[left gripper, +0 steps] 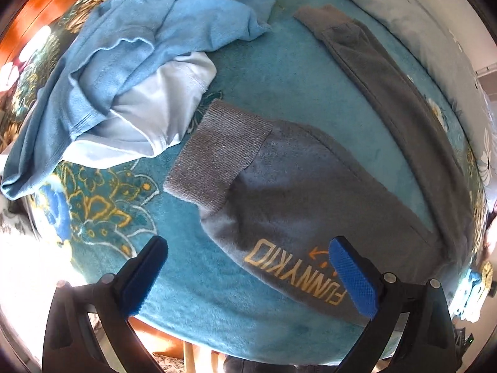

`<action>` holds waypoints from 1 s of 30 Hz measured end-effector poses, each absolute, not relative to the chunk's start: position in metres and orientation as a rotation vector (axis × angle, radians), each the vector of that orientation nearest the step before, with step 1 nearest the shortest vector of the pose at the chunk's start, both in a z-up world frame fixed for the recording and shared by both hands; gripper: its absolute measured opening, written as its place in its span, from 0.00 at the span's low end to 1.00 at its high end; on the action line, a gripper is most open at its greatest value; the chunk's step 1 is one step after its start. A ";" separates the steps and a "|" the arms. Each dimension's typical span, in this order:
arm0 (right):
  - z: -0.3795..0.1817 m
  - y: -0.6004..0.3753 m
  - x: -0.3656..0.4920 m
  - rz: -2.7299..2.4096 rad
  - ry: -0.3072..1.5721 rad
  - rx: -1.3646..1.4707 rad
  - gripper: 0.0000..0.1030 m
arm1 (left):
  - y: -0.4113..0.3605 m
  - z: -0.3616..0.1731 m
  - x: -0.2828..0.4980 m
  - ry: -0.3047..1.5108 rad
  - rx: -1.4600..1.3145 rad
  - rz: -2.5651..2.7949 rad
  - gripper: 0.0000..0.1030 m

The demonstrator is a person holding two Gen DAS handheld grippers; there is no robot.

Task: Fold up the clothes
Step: 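Grasp a cuff with the left gripper while the right gripper grasps the waistband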

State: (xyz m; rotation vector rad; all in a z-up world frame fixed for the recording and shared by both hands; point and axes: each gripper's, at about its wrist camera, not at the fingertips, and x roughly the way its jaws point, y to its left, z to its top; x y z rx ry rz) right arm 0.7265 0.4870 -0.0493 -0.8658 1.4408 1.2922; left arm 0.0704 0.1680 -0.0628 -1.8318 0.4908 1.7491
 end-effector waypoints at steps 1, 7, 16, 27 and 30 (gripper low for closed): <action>-0.052 0.488 0.727 1.296 1.443 -0.860 1.00 | 0.169 -0.065 0.070 0.490 -1.829 1.746 1.00; -0.071 0.502 0.725 1.263 1.478 -0.848 1.00 | 0.168 -0.085 0.059 0.395 -1.927 1.739 1.00; -0.108 0.523 0.715 1.195 1.588 -0.912 0.89 | 0.163 -0.114 0.037 0.245 -2.068 1.763 0.96; -0.111 0.530 0.728 1.144 1.718 -0.816 0.21 | 0.137 -0.134 0.030 -0.063 -2.164 1.721 0.66; -0.106 0.533 0.724 1.166 1.717 -0.827 0.14 | 0.134 -0.140 0.030 -0.113 -2.179 1.704 0.50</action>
